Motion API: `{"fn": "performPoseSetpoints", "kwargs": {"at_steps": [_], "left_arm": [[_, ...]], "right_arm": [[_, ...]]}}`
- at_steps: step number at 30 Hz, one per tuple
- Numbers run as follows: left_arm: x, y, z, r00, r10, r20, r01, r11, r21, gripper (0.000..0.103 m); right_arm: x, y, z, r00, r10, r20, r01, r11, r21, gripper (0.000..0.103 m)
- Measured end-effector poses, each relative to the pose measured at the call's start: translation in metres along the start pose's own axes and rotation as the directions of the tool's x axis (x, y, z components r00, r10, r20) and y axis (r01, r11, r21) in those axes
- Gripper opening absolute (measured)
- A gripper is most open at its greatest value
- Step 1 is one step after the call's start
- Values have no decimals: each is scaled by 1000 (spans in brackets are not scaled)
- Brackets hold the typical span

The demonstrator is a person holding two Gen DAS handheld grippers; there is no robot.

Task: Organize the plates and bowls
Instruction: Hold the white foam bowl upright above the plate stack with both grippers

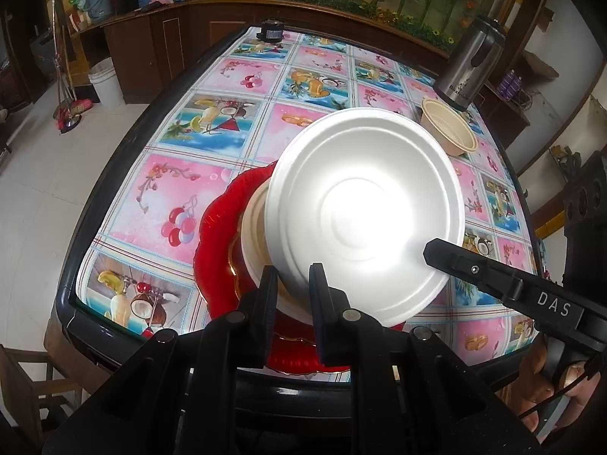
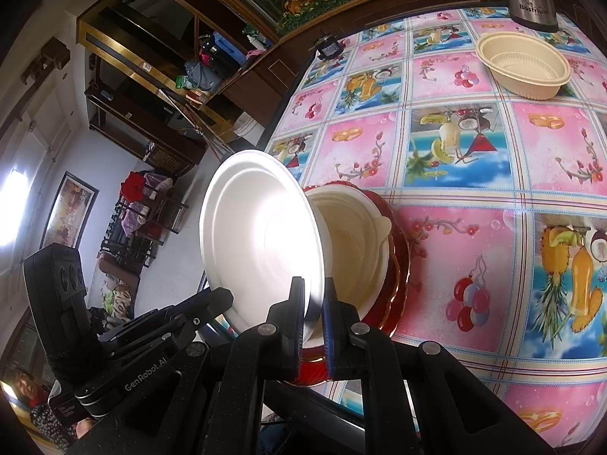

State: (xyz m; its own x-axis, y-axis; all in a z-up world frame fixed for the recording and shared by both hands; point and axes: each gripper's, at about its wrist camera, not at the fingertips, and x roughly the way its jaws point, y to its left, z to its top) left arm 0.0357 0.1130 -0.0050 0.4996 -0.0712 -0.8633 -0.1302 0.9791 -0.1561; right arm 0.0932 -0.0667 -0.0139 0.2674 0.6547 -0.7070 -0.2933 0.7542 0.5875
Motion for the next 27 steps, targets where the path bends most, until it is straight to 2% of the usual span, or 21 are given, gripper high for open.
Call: {"fn": "performPoseSetpoints", "kwargs": {"at_steps": [19,27], "left_arm": [[13,1,0,995,-4,-96,6,1000,17,16],[21,-1,-4,992,-2,-127,5,1000,23,17]], "right_arm": [[17,-11,1,997,28,-78,-24,998,51,12],[19,-15,2,996,26,-82,-21,998,60,13]]}}
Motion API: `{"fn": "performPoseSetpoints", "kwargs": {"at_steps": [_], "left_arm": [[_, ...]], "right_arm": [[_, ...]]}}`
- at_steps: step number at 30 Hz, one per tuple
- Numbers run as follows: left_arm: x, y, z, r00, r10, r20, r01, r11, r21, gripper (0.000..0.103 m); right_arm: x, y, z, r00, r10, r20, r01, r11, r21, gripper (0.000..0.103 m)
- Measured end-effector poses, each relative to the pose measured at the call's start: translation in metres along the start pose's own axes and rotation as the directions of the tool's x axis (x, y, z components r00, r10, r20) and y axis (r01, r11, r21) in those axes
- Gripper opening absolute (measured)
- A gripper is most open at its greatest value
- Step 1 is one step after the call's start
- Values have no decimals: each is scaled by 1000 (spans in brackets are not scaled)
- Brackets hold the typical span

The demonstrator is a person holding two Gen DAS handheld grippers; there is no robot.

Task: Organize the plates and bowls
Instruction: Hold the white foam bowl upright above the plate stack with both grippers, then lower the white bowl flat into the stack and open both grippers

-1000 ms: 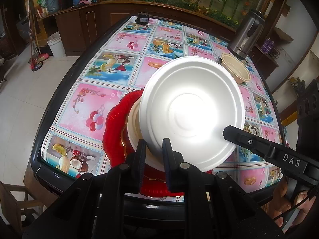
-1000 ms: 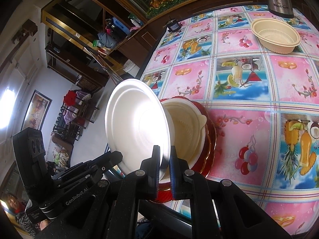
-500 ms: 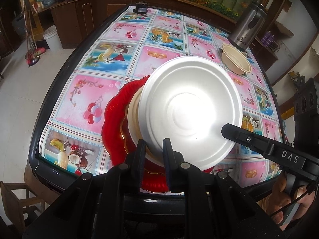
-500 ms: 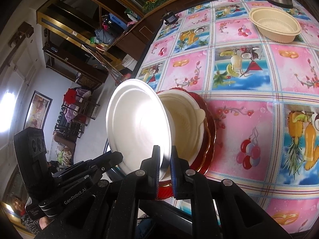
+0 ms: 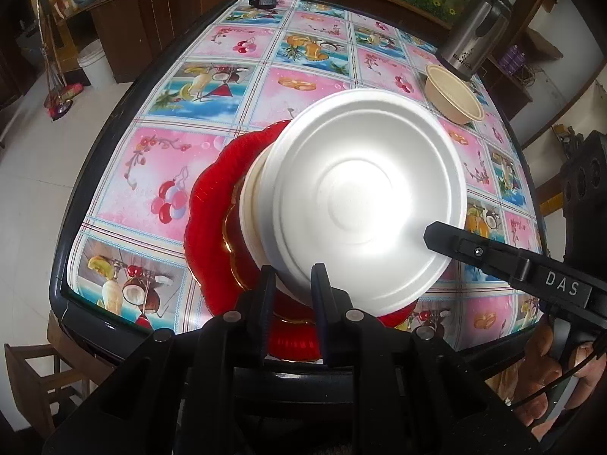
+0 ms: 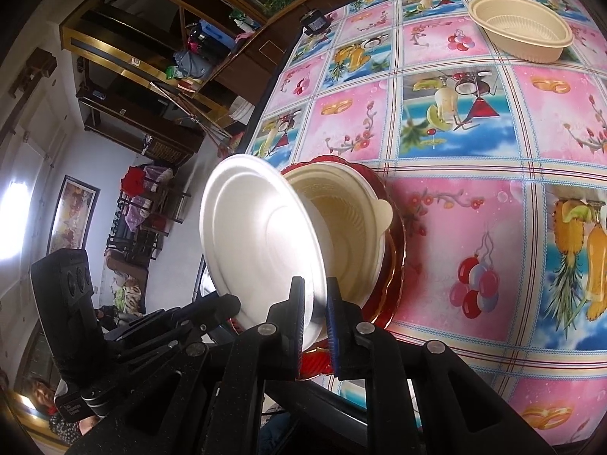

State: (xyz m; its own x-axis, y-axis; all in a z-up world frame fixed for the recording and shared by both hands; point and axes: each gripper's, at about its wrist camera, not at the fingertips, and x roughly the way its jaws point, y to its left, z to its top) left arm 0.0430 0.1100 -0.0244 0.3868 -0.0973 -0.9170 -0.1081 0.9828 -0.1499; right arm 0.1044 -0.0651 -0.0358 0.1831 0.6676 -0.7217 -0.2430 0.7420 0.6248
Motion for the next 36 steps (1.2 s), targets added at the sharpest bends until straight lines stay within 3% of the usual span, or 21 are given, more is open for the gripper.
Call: {"fn": "performPoseSetpoints", "kwargs": {"at_steps": [23,27,29,31,34,36], "left_arm": [[0,6,3,999,-47,-20,46,998,-42,19],[2,6,4,998,-55,-31,54,998,-43,25],[2,6,5,998,-54,-31,53,997,-48,28],[2,7,6,997,-67,-36,65,997,-51,33],[-1,6,6,997,-76,-33,74,996,-47,34],[-2,6,6,996,-83,-36,81,995,-50,43]], "right_arm": [[-1,5,1,1000,-10,-4,10,1000,-3,15],[1,5,1,1000,-9,-13,9,1000,-2,27],[-2,7,1,1000,-21,0,21,1000,-14,28],[-3,8,1,1000,-19,2,19,1000,-13,36],[-7,6,2,1000,-22,12,23,1000,-9,39],[-9,5,3,1000,-19,17,19,1000,-3,41]]}}
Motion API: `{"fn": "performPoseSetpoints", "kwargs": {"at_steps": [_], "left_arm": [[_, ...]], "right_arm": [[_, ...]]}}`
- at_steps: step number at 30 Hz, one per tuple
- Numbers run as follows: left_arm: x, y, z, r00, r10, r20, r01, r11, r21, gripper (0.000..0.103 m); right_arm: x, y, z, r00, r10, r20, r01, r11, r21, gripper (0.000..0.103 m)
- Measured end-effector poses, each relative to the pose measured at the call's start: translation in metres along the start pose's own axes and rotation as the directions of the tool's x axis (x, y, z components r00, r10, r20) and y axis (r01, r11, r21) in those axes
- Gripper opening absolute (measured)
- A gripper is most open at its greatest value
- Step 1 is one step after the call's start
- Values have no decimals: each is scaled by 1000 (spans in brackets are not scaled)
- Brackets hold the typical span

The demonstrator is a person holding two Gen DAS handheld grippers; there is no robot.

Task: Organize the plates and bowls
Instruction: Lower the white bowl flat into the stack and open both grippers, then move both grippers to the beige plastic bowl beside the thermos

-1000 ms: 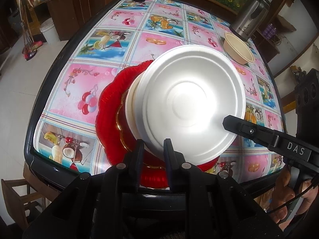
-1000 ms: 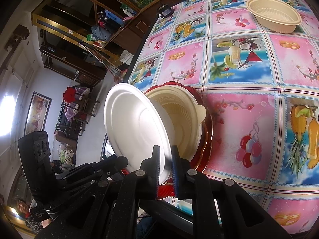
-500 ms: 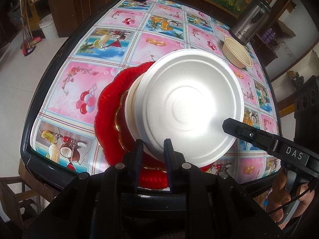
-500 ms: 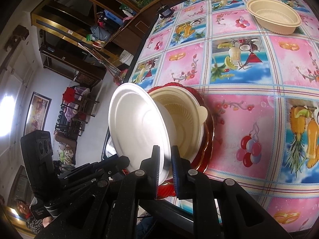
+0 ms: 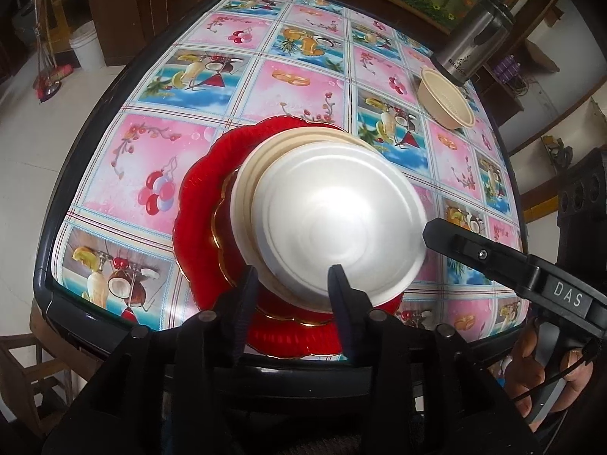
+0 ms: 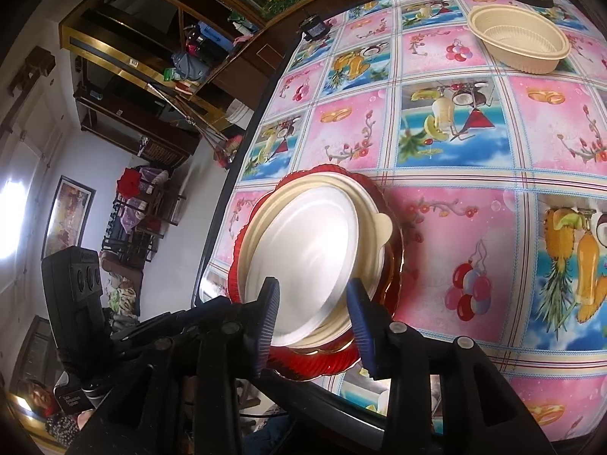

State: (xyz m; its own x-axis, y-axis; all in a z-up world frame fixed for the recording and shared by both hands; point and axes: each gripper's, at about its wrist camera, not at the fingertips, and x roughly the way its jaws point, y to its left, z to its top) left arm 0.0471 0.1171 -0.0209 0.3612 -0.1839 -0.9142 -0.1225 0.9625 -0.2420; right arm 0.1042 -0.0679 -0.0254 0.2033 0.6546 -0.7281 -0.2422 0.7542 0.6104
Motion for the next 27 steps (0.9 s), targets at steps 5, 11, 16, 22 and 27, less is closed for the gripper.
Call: {"fn": "performPoseSetpoints", "kwargs": {"at_steps": [5,11,16,22,27], "left_arm": [[-5,2,2,999,-41,-8,41,999,-20,59],[-10,-2,9,999,-38,33,39,999,-24,71],[-10,-22,14,992,48,115,-53,998,41,71],[-7,-52,27,972,95,216,-123,985,122,72],[4,-75,43,970,97,221,-131,981,146,72]], "right_arm": [[-4,-1,0,1000,8,4,-8,1000,-1,46],[-9,-3,1,999,35,11,-35,999,9,66],[-17,-9,1,997,70,29,-71,997,16,77],[-33,-31,6,994,39,100,-46,997,61,83],[-49,-60,12,990,25,137,-42,992,119,83]]}}
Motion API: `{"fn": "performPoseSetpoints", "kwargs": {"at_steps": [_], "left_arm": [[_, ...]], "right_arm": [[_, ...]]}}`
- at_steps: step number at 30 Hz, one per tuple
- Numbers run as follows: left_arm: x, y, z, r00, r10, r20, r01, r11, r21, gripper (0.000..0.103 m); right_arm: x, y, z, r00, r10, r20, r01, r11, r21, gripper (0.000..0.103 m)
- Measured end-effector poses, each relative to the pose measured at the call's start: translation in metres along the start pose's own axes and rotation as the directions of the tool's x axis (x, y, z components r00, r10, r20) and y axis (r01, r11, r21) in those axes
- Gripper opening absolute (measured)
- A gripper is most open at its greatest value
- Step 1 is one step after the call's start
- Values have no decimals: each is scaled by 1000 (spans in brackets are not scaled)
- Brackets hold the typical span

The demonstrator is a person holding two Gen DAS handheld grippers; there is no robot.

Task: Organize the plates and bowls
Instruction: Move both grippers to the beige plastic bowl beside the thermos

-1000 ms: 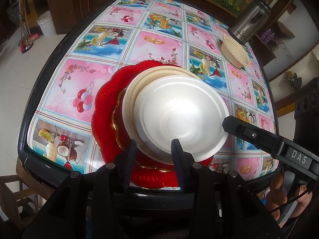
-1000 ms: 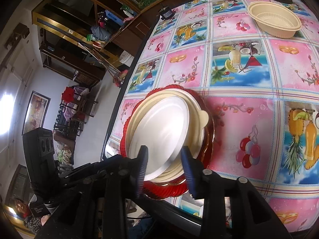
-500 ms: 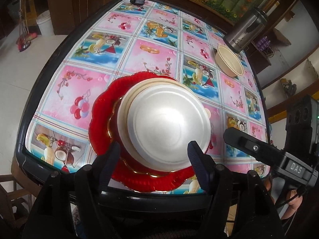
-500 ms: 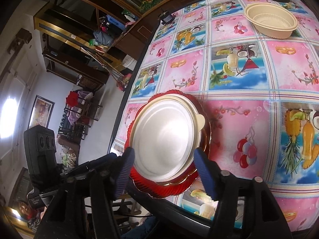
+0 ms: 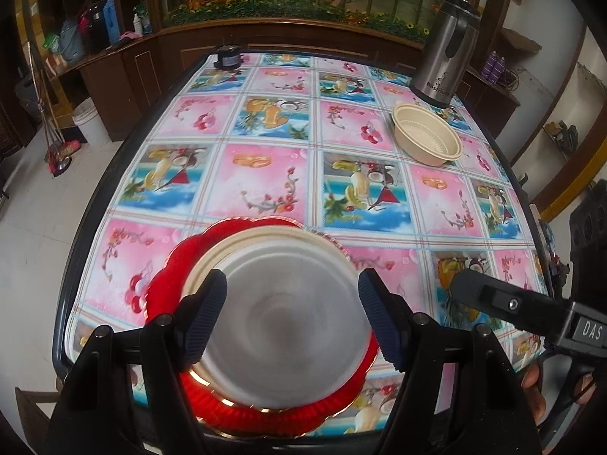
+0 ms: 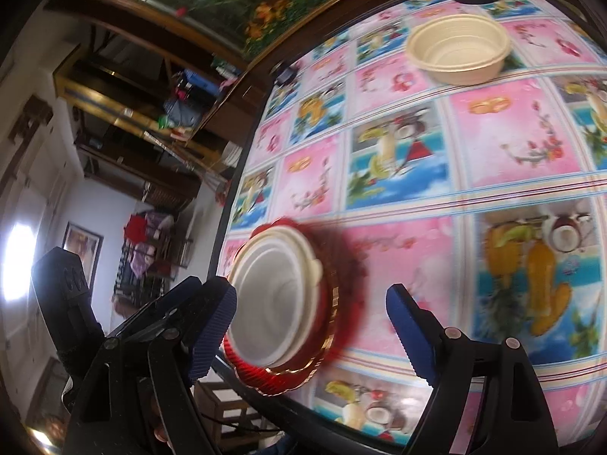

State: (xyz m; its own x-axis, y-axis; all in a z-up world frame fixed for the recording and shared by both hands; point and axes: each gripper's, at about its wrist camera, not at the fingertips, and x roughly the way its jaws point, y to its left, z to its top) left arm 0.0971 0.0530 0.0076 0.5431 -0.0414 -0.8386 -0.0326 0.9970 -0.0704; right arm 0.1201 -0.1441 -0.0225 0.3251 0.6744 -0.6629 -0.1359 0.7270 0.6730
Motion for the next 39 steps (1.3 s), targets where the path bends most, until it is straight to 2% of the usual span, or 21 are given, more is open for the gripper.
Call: {"fn": "performPoseSetpoints", "kwargs": {"at_steps": [7,11,17,22,26,31,39], "left_arm": [[23,-39,22,999,-28,-17,28,1000,5,72],[40,-63,42,997,-67,-39,67,998,-5,72],[68,-91,83,995,-84,-52,81,996,-46,72],[95,-112,111,996,-64,-56,60,996,-70,71],[119,-127,129,998,-30,-54,26,997,-73,71],[150,-136,144,998,-6,-66,0,995,-95,71],[182,-147,157,997,23,-78,-32,992,-119,71]], "right_arm": [[-20,-38,18,998,-38,56,34,997,68,83],[-40,-63,37,989,-81,124,65,990,125,83],[-67,-104,78,967,-144,210,97,970,222,85],[-66,-124,119,961,-140,238,81,967,243,84],[-53,-142,150,961,-151,233,85,958,273,80],[-34,-158,176,959,-176,220,103,946,307,66],[-9,-173,202,957,-215,194,147,938,314,53]]}}
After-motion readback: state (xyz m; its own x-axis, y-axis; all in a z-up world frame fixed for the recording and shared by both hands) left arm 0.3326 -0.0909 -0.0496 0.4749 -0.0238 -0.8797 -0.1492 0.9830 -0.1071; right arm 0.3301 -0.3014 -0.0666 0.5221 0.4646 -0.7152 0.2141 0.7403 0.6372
